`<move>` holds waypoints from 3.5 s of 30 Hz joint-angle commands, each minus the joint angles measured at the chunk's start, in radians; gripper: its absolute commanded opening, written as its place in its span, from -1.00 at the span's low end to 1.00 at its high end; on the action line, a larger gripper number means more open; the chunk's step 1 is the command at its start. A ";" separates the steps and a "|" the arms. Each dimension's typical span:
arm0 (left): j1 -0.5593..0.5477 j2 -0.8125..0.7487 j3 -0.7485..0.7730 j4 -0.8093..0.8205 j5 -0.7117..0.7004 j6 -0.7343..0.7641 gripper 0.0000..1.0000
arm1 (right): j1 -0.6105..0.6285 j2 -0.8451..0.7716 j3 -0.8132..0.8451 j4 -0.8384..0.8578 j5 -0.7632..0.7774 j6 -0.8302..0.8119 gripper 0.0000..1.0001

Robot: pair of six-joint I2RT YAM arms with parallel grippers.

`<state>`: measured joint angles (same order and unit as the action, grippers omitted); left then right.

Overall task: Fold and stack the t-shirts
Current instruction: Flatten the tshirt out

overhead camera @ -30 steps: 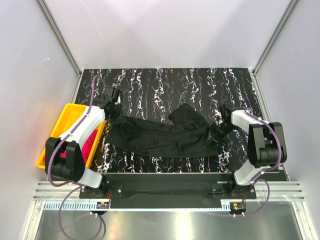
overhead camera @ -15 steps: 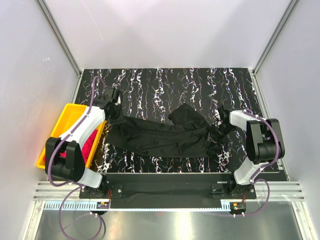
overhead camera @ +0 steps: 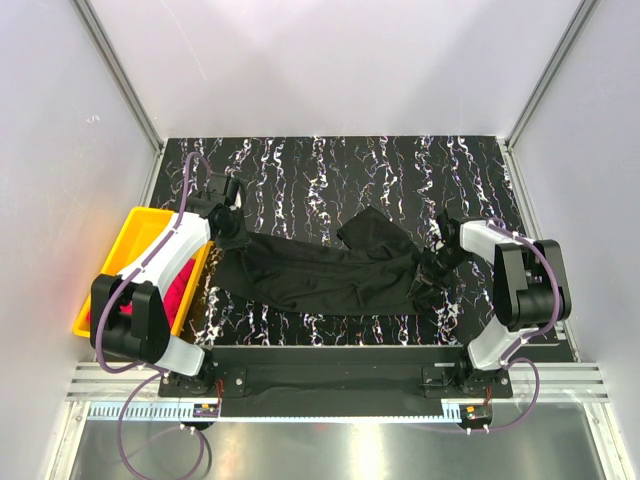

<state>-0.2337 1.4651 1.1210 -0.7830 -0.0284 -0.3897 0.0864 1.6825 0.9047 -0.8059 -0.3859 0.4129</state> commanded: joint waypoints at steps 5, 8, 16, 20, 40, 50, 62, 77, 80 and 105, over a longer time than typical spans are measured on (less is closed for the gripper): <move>0.002 -0.032 -0.009 0.039 0.022 0.006 -1.00 | 0.009 -0.064 0.019 -0.029 -0.033 0.024 -0.38; 0.001 -0.035 -0.015 0.042 0.022 0.008 -1.00 | 0.010 -0.049 0.014 -0.019 -0.024 0.023 -0.41; 0.001 -0.058 -0.027 0.042 0.022 0.012 -1.00 | 0.009 -0.053 -0.001 -0.016 -0.042 0.027 -0.51; 0.002 -0.051 -0.026 0.042 0.022 0.014 -1.00 | 0.009 -0.058 -0.012 -0.018 -0.059 0.041 -0.79; 0.002 -0.069 -0.039 0.045 0.033 0.032 -1.00 | 0.010 -0.135 -0.033 -0.045 -0.120 0.087 -0.44; 0.002 -0.068 -0.041 0.048 0.033 0.029 -1.00 | 0.009 -0.109 -0.015 -0.052 -0.094 0.058 -0.44; 0.002 -0.074 -0.041 0.050 0.033 0.028 -1.00 | -0.034 -0.090 0.168 -0.185 0.144 -0.050 0.00; 0.004 -0.045 -0.033 0.062 0.054 0.018 -1.00 | -0.034 -0.096 -0.001 -0.058 -0.036 0.007 -0.33; 0.004 -0.038 -0.033 0.064 0.058 0.017 -1.00 | -0.034 -0.076 0.002 -0.046 -0.045 0.003 -0.33; 0.004 -0.019 -0.023 0.062 0.062 0.017 -1.00 | -0.034 0.025 0.085 0.007 0.027 -0.036 -0.34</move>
<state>-0.2337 1.4429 1.0855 -0.7525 0.0132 -0.3733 0.0513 1.6871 0.9634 -0.8242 -0.3592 0.3954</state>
